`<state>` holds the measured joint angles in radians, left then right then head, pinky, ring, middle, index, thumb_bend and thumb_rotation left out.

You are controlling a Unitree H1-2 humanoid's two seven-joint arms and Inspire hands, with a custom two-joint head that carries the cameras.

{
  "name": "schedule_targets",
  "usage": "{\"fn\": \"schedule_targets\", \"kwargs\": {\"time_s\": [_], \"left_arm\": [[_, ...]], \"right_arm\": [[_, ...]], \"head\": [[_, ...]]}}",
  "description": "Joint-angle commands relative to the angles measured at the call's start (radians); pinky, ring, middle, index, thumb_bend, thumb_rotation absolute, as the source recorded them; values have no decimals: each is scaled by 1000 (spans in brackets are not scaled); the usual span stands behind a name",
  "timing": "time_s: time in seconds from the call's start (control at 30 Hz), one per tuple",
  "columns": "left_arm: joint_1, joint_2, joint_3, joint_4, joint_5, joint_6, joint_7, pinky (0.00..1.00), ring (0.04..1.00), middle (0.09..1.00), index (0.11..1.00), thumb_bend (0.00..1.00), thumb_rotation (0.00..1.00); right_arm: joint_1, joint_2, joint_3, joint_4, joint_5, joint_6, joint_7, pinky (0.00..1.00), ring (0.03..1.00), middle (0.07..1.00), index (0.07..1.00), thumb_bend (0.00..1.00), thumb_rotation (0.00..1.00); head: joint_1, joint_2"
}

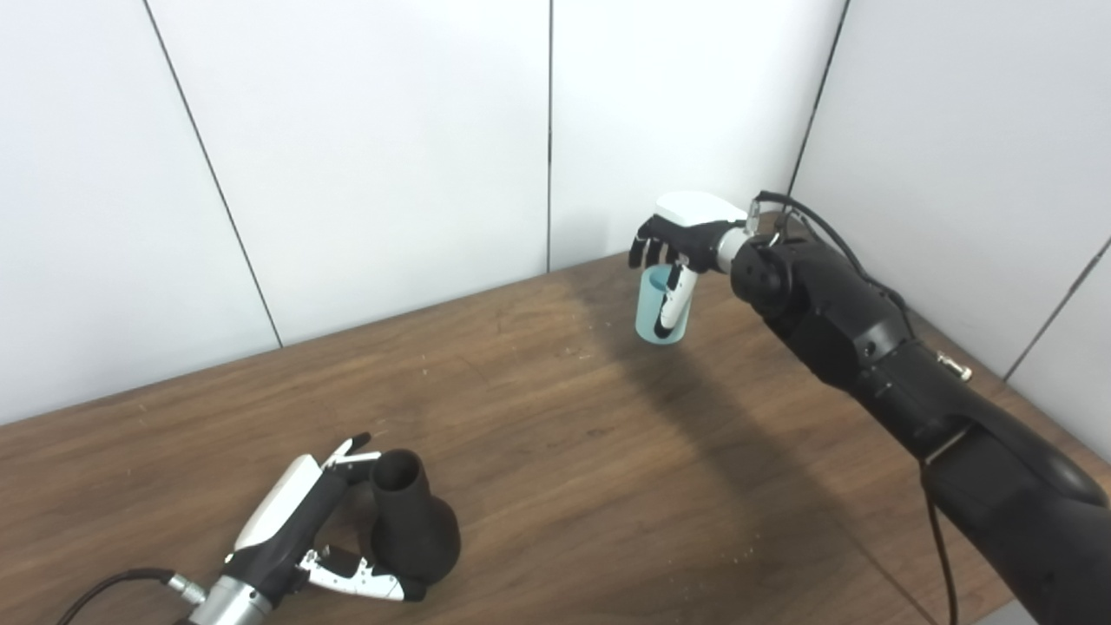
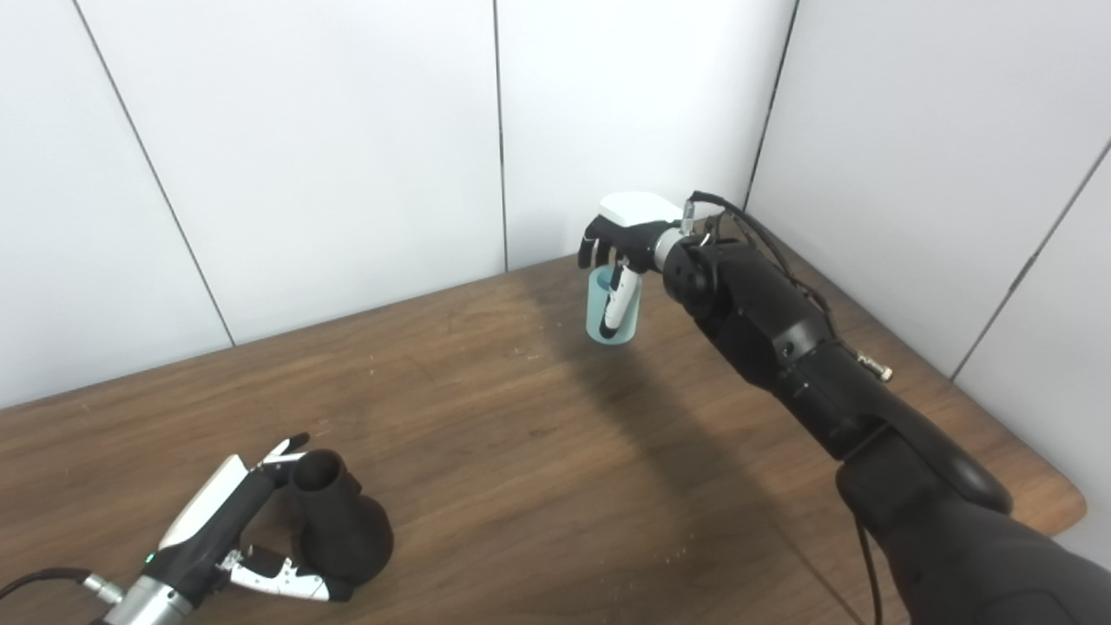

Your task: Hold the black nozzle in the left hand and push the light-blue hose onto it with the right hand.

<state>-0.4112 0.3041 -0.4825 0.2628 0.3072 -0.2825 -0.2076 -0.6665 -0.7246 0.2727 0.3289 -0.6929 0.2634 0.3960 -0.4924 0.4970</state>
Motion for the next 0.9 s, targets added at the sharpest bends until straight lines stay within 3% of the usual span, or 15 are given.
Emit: {"fn": "schedule_targets", "kwargs": {"time_s": [0.0,0.23,0.7,0.83,0.87], "left_arm": [[64,48,-28,32,43,57,-96,1000,604,500,475,525,0],[70,46,-27,22,45,63,-98,1000,604,499,475,525,0],[73,47,-26,14,40,74,-105,1000,604,500,475,525,0],[75,51,-24,14,35,67,-105,1000,603,500,475,525,0],[75,51,-24,13,35,66,-105,1000,603,500,475,525,0]], "right_arm": [[-36,-39,-8,-6,-8,-4,2,544,625,679,666,786,0],[-35,-42,0,-6,-12,16,44,581,694,739,678,788,0],[-16,-48,-15,-21,-11,15,28,577,660,696,676,787,0],[-17,-40,-21,-6,-9,4,4,566,602,648,634,784,0],[-18,-38,-22,-2,-8,2,-3,557,558,571,610,676,0]], "head": [[1,1],[0,5],[0,15],[-1,19],[-1,19]]}}
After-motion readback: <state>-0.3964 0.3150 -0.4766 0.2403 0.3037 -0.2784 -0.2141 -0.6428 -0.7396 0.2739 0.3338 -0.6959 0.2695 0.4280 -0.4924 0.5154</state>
